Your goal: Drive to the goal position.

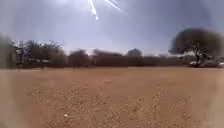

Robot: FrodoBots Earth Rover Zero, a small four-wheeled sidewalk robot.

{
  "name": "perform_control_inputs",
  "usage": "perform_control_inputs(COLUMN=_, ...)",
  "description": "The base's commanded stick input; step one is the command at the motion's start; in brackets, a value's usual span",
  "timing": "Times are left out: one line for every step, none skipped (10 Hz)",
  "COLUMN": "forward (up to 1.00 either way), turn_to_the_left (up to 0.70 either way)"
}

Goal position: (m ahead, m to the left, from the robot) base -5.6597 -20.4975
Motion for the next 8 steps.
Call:
perform_control_inputs(forward=1.0, turn_to_the_left=-0.4)
perform_control_inputs(forward=1.0, turn_to_the_left=-0.4)
perform_control_inputs(forward=1.0, turn_to_the_left=-0.4)
perform_control_inputs(forward=1.0, turn_to_the_left=-0.4)
perform_control_inputs(forward=1.0, turn_to_the_left=-0.4)
perform_control_inputs(forward=1.0, turn_to_the_left=-0.4)
perform_control_inputs(forward=1.0, turn_to_the_left=-0.4)
perform_control_inputs(forward=1.0, turn_to_the_left=-0.4)
